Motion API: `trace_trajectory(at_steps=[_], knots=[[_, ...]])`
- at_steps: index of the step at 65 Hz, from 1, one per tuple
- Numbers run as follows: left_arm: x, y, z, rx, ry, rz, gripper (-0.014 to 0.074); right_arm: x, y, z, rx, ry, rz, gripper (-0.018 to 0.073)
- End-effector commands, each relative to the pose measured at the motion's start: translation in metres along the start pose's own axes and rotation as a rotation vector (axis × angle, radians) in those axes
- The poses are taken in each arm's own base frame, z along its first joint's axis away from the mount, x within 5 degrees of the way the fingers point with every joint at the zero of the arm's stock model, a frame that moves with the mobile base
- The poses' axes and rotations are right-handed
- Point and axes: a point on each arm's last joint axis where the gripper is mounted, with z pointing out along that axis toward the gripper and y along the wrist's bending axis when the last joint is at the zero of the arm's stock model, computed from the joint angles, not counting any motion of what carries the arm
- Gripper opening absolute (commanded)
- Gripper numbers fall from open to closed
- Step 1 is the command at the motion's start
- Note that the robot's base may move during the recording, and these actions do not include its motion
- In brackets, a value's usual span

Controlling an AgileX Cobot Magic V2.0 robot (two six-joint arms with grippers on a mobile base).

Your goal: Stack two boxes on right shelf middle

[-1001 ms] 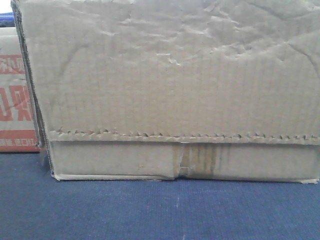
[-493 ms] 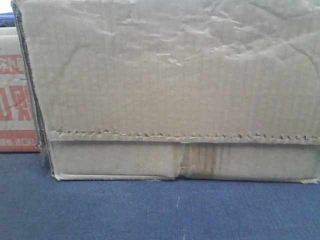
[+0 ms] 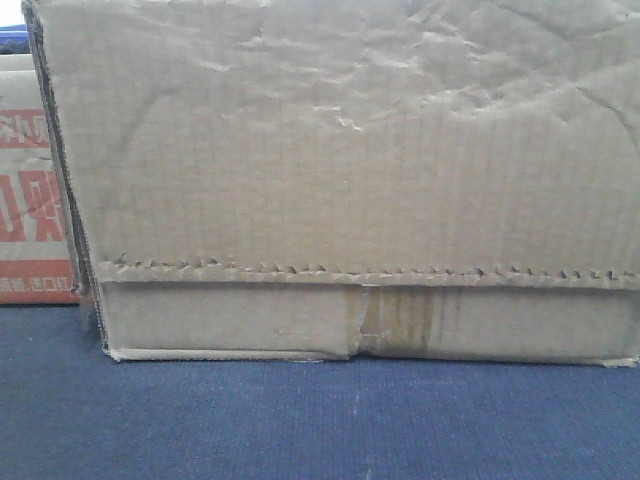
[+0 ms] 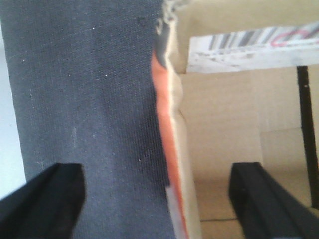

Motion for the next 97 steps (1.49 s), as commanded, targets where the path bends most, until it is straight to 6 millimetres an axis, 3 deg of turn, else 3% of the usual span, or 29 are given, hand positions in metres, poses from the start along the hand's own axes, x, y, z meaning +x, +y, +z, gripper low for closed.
trace_trajectory(at_steps=[1,15,28,37,64,76,88,97], knots=[[-0.003,-0.001,-0.002,-0.004,-0.021,0.003,0.0367,-0.003,0.000,0.000,0.004,-0.008,-0.005,0.0568],[-0.002,-0.001,-0.002,0.001,-0.007,0.003,-0.0110,-0.003,0.000,0.000,0.004,-0.006,-0.005,0.0568],[0.001,-0.002,-0.005,0.008,0.005,-0.006,-0.0111,-0.003,0.000,0.000,0.004,-0.006,-0.005,0.0568],[0.006,-0.002,-0.027,-0.008,-0.033,-0.048,-0.0111,-0.003,0.000,0.000,0.004,-0.006,-0.005,0.0568],[0.017,-0.011,-0.162,-0.120,-0.441,-0.157,-0.0111,-0.003,0.000,0.000,0.004,-0.006,-0.005,0.0568],[0.020,-0.026,-0.222,-0.058,-0.656,-0.175,-0.0111,-0.003,0.000,0.000,0.004,-0.006,-0.005,0.0568],[0.017,-0.049,-0.258,0.169,-0.811,-0.163,-0.0111,-0.003,0.000,0.000,0.004,-0.006,-0.005,0.0568],[0.012,-0.077,-0.263,0.294,-0.841,-0.094,-0.0111,-0.003,0.000,0.000,0.004,-0.006,-0.005,0.0568]])
